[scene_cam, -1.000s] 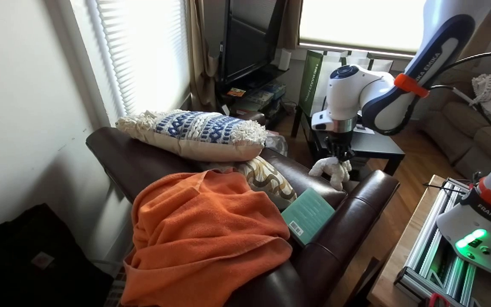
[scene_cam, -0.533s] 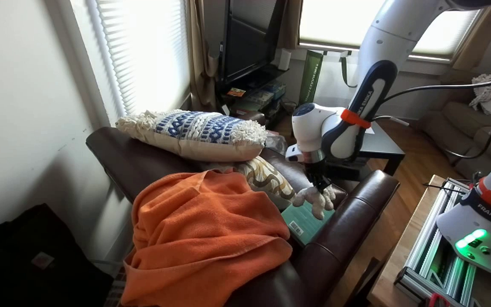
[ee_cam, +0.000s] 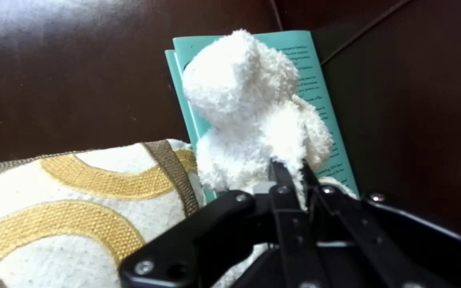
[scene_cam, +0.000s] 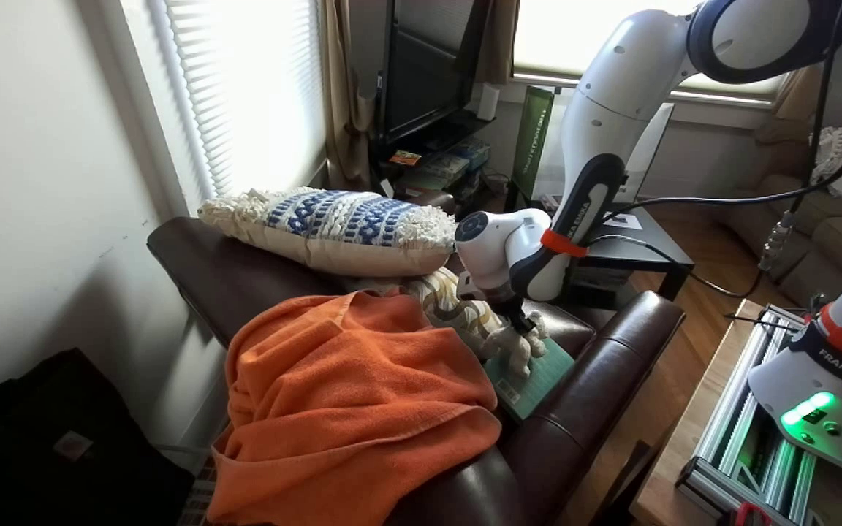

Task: Put the teddy bear on the blue book

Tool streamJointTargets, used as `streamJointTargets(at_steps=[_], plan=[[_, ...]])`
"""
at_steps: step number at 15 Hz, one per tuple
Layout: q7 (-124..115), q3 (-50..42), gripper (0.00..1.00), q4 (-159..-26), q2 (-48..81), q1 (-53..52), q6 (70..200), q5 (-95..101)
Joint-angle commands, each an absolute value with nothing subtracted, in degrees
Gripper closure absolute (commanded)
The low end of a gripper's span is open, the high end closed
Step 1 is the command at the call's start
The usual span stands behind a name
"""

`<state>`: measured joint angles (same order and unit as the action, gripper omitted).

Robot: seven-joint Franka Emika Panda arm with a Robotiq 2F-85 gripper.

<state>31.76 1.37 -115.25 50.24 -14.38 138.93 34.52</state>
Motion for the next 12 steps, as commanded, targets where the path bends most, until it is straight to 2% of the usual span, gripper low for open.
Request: streamJointTargets(at_steps=[1,3,9,11,12], plan=[[33.39,4.35,0.62,-109.89,53.72,-13.44,128.32,33.99],[32.29,4.83,0.46,-111.29,51.33,-12.89,126.97,35.02],[23.32,3.67,0.01,-128.19,32.52,-6.41,135.75,33.47],[21.92,3.24,0.0,-133.64,25.63,-3.93,138.89,32.95],[23.93,3.51,0.04,-125.6,33.49,-5.86,134.91,33.93]])
